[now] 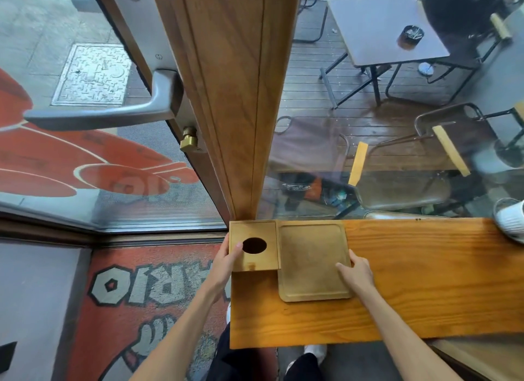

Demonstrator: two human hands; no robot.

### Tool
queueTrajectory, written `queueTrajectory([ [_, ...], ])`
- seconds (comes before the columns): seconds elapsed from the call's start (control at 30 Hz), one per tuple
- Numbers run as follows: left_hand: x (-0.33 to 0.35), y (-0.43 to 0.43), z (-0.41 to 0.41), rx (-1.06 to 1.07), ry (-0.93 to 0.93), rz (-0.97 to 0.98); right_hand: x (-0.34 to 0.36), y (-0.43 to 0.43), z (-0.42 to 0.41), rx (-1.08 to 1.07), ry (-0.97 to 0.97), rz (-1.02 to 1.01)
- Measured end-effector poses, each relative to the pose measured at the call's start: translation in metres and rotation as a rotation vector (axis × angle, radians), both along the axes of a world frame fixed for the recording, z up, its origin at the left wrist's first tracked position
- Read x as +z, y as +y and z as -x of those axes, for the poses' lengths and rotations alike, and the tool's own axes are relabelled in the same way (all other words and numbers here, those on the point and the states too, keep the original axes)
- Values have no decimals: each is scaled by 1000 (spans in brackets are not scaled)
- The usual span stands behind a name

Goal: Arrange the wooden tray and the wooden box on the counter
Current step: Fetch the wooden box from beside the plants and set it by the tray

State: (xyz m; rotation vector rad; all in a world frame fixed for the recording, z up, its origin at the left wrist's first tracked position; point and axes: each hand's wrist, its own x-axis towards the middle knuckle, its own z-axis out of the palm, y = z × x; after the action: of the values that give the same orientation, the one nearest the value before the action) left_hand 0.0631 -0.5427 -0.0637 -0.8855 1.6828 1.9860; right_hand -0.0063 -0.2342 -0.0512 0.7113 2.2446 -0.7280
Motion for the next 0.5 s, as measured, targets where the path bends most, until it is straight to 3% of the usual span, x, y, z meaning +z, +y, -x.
queueTrajectory([
  [0.27, -8, 0, 2, 70, -43, -49, 0, 3, -3, -15, 37, 44],
  [0.5, 1, 4, 3, 29, -52, 19, -3, 4, -6, 18, 60, 40],
])
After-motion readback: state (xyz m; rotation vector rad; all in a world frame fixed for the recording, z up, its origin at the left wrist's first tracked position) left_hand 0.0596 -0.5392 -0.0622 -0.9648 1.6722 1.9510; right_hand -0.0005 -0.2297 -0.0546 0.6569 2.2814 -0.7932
